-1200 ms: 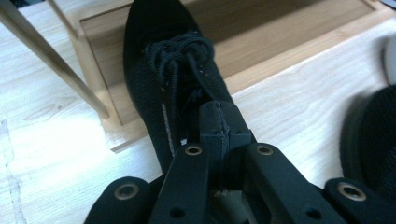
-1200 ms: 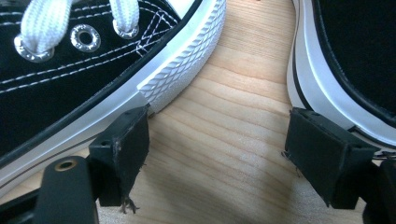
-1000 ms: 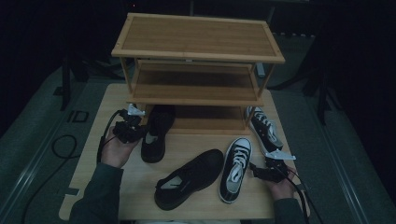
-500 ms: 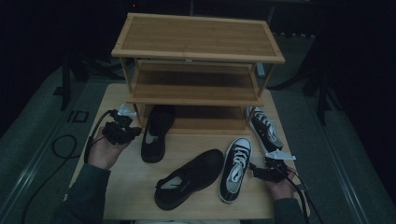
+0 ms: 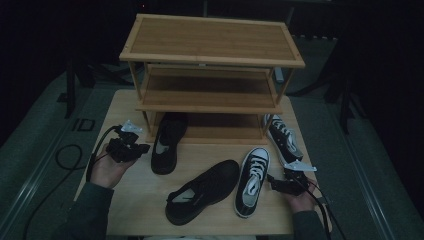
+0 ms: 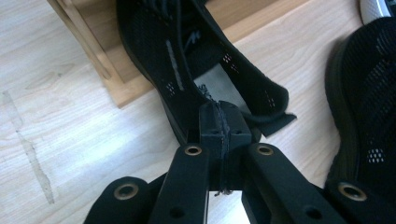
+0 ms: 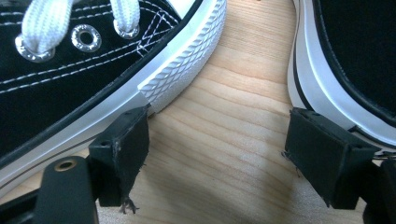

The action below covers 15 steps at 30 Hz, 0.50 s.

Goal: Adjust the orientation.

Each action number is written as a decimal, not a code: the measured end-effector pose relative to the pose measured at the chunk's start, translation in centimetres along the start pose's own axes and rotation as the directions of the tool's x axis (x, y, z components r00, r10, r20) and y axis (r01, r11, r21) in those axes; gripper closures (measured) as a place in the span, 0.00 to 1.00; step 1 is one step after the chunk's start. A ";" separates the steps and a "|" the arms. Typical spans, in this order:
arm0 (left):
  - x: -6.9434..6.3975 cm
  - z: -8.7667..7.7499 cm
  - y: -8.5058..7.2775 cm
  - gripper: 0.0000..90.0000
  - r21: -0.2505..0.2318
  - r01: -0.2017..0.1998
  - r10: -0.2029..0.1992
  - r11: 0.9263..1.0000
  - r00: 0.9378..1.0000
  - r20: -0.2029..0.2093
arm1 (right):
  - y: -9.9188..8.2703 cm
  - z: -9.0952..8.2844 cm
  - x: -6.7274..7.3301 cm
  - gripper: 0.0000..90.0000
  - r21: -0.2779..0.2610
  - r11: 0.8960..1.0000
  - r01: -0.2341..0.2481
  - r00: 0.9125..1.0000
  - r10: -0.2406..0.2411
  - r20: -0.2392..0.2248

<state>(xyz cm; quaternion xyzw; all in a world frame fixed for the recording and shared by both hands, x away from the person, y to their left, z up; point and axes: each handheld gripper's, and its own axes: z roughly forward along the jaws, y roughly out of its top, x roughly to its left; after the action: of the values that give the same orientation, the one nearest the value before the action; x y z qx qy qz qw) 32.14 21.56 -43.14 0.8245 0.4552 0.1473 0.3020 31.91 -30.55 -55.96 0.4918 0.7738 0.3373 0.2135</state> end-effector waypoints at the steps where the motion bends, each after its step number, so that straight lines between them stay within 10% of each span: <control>1: -0.1 0.0 -0.2 1.00 0.004 -0.002 0.002 1.000 1.000 0.000 | 0.0 0.0 0.0 0.24 0.000 1.000 0.001 1.000 -0.001 0.000; 15: -1.9 2.4 -3.2 1.00 -0.008 0.005 -0.005 1.000 1.000 0.005 | 0.0 0.0 0.0 0.24 0.000 1.000 0.002 1.000 -0.002 -0.001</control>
<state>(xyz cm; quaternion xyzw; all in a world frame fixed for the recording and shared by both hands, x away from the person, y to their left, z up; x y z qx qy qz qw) 30.18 20.37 -46.96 0.8225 0.4561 0.1461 0.3067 31.92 -30.55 -55.96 0.4911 0.7743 0.3373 0.2135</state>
